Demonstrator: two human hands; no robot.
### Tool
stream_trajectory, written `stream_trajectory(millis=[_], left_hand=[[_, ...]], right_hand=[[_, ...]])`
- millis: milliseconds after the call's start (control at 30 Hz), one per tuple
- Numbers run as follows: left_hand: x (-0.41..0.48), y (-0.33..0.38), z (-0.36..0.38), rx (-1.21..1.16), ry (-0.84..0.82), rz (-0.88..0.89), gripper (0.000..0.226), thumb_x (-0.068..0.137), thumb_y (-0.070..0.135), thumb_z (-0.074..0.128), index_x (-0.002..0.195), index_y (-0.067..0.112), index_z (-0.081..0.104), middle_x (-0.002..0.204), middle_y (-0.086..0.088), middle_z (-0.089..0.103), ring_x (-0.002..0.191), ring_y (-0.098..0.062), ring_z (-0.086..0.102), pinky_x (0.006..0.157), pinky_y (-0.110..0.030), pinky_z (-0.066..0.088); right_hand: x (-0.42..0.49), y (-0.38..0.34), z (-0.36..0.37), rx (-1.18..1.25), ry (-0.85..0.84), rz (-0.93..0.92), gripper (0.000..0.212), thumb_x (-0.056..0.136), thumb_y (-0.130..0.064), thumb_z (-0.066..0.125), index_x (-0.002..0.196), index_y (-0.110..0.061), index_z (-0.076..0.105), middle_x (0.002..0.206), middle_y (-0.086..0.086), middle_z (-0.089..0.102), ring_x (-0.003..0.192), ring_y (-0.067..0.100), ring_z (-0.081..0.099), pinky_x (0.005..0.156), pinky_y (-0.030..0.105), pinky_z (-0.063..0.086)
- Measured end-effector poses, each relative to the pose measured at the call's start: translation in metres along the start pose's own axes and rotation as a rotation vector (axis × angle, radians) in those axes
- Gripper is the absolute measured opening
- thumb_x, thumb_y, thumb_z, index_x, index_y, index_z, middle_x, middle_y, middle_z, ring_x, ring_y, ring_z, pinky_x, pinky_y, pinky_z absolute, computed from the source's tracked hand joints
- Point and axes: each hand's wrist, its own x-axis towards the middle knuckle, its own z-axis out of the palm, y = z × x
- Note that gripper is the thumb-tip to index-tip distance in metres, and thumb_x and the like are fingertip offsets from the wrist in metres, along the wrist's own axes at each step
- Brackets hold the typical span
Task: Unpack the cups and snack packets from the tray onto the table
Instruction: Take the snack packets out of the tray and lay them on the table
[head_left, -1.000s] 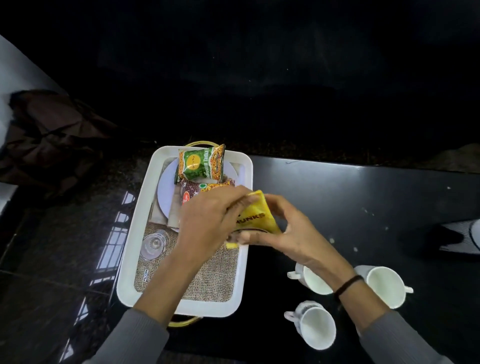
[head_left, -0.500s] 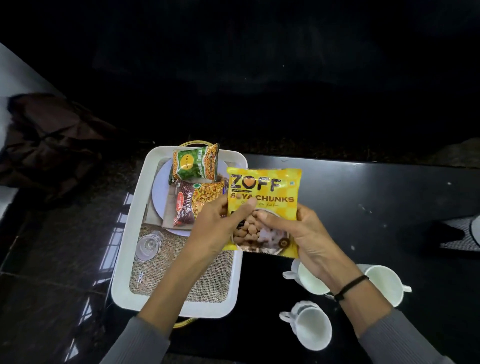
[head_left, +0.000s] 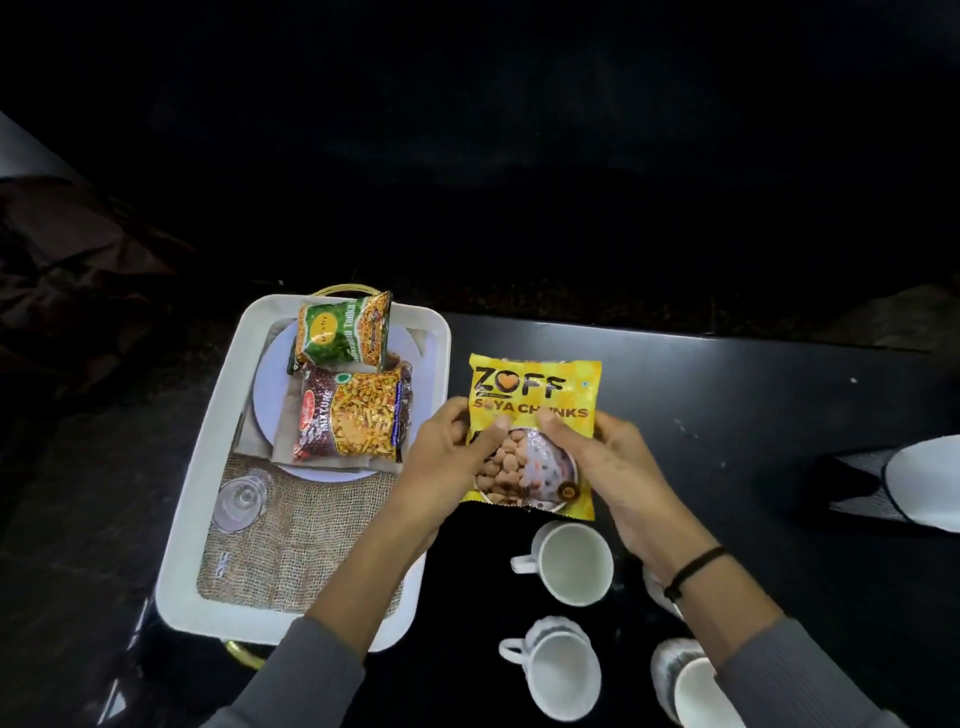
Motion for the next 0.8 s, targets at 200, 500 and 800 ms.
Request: stream_trajectory(millis=[200,500,800], left_hand=[[0.016,-0.002,0.013,0.028,0.1,-0.005,0.029,0.089,0.018,0.076,0.113,0.022,0.059,0.107,-0.003,0.074,0.095,-0.011,0.074,0.077,-0.022,0.06],[0.045,0.012,0.013,0.679,0.145,0.172,0.061,0.098,0.02,0.063,0.151,0.015,0.033,0.146,-0.002,0.05,0.132,-0.021,0.051,0.102,-0.029,0.047],[0.036,-0.016,0.015,1.343,-0.054,0.406,0.054,0.109,0.034,0.033,0.16,0.028,0.018,0.17,-0.002,0.006,0.156,-0.02,0.007,0.121,-0.039,0.026]], right_hand=[[0.017,0.007,-0.012,-0.128,0.275,-0.035,0.029,0.077,-0.036,0.088,0.097,-0.022,0.072,0.088,-0.004,0.081,0.08,0.008,0.078,0.065,0.023,0.057],[0.047,-0.006,-0.018,-0.54,0.298,-0.22,0.038,0.095,-0.033,0.071,0.128,-0.021,0.054,0.108,-0.017,0.061,0.101,0.003,0.061,0.075,0.011,0.043],[0.043,0.018,-0.015,-1.155,0.065,-0.53,0.03,0.104,-0.021,0.055,0.131,-0.025,0.065,0.163,-0.002,0.039,0.157,0.018,0.021,0.114,0.043,0.027]])
